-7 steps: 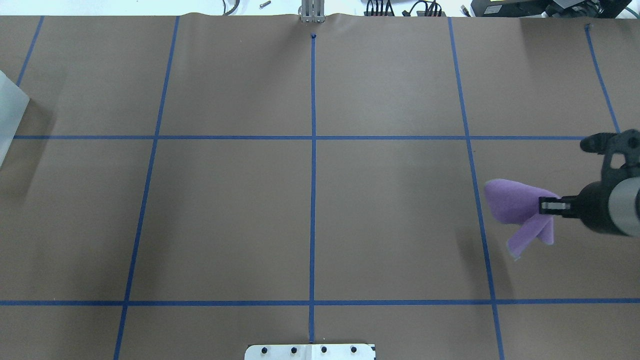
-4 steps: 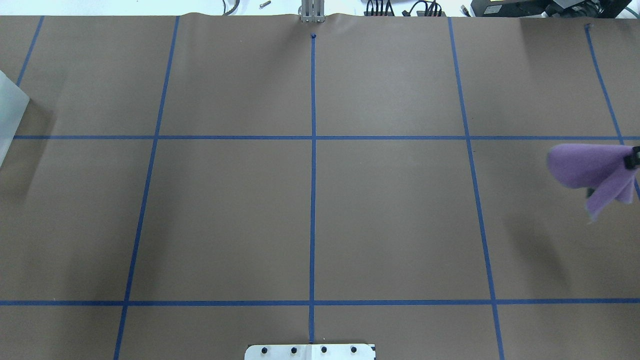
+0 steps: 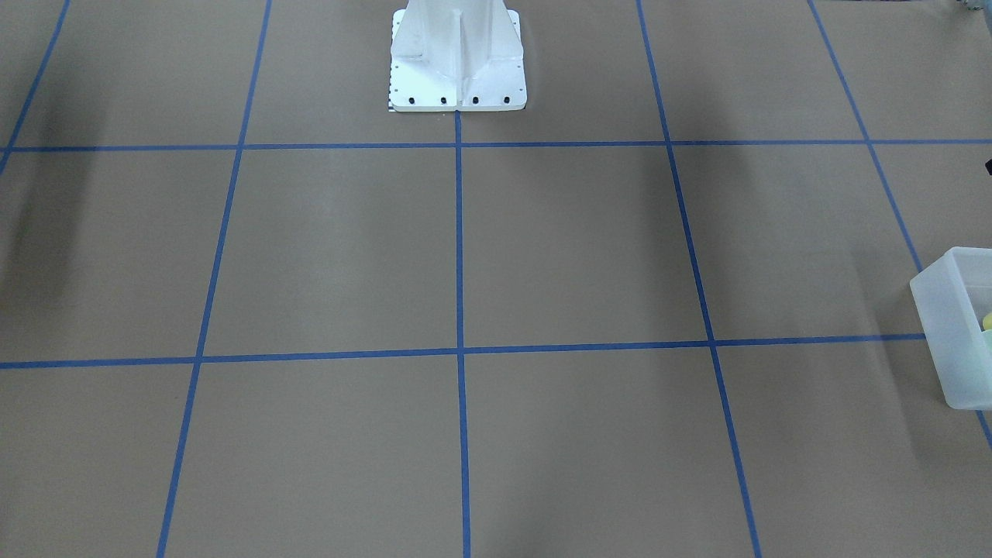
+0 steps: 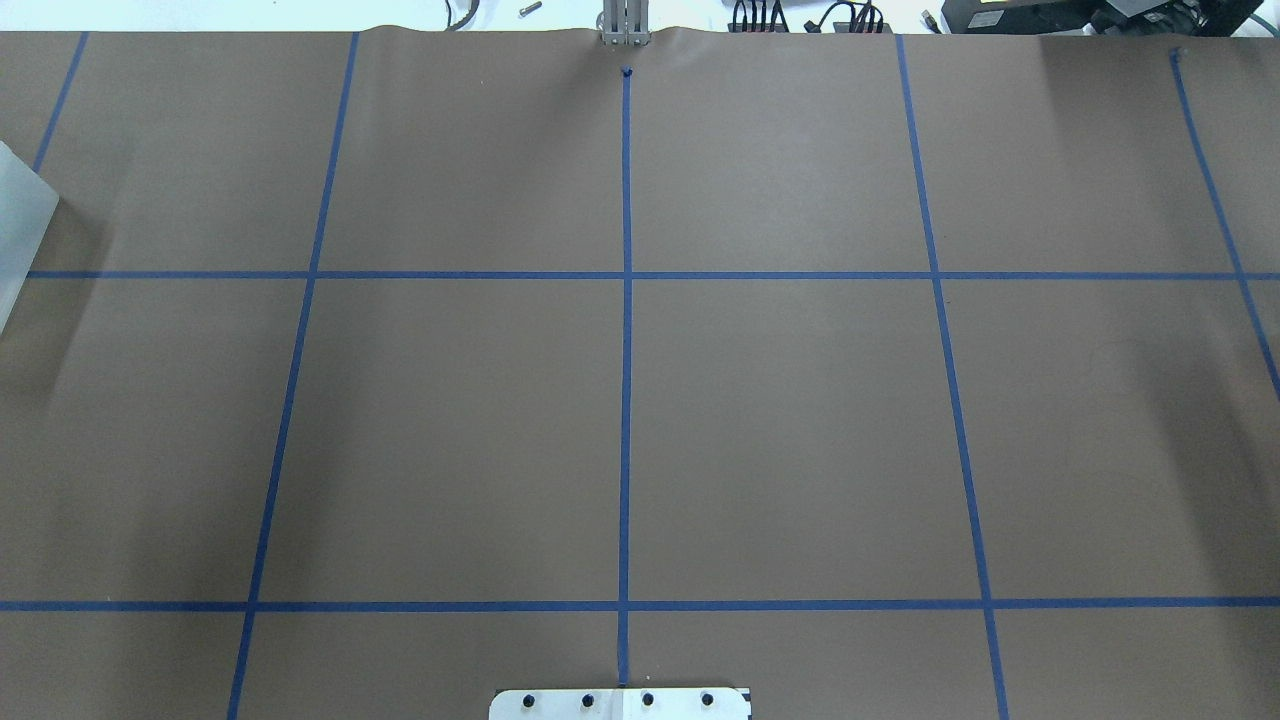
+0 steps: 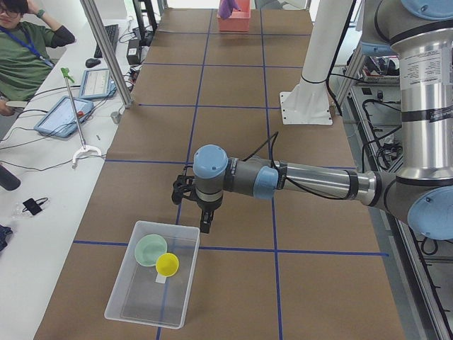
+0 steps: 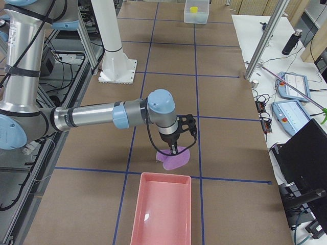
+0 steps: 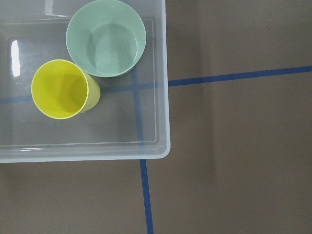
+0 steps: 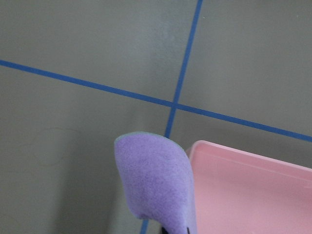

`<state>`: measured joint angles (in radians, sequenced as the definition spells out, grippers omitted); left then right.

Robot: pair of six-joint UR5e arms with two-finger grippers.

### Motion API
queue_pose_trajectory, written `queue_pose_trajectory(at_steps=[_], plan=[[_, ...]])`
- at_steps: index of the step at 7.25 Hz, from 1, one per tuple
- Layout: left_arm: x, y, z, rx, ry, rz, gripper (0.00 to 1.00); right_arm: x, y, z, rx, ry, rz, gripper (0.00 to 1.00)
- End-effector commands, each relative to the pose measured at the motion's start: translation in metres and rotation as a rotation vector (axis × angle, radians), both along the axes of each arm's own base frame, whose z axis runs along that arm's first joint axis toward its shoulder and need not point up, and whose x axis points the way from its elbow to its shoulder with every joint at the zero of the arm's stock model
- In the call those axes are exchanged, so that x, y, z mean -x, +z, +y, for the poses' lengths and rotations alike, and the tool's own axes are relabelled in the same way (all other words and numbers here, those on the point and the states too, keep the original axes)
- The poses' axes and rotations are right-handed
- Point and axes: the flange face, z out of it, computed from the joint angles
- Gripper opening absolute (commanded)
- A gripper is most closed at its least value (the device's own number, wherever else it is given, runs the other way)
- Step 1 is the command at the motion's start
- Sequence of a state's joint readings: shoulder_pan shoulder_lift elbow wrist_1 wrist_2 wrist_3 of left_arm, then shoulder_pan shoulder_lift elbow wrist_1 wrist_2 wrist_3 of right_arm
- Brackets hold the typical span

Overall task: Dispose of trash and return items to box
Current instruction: 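Lift the purple cloth with the right gripper toward the pink bin, then lower the purple cloth into the pink bin and open the right gripper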

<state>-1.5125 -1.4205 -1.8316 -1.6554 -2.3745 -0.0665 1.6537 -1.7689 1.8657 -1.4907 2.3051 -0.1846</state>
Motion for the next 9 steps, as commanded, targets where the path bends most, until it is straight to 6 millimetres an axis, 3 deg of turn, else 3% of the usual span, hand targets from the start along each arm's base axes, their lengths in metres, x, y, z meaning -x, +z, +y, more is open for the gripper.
queue_pose_trajectory(at_steps=[1,2,3,4,5,6,9], plan=[[0.000,-0.001,-0.001,-0.003,0.000,0.000,0.99,-0.040,0.095,-0.019,0.007,-0.094,0.015,0.00],[0.000,-0.001,-0.001,-0.005,0.000,0.000,0.99,-0.043,0.127,-0.026,0.047,-0.115,0.011,0.00],[0.000,-0.001,-0.001,-0.005,0.000,0.000,0.99,-0.041,0.147,-0.012,0.090,-0.107,0.006,0.00],[0.000,-0.002,-0.001,-0.006,0.000,0.000,0.99,-0.036,0.168,0.016,0.136,-0.104,-0.001,0.00],[0.000,-0.002,-0.001,-0.006,0.000,0.000,0.99,-0.048,0.184,0.047,0.133,-0.060,-0.005,0.00],[0.000,-0.003,-0.002,-0.009,0.000,0.001,0.99,-0.073,0.185,0.061,0.109,0.009,0.002,0.00],[0.000,-0.002,-0.001,-0.008,0.000,-0.001,0.99,-0.069,0.186,0.044,0.168,0.052,0.008,0.00]])
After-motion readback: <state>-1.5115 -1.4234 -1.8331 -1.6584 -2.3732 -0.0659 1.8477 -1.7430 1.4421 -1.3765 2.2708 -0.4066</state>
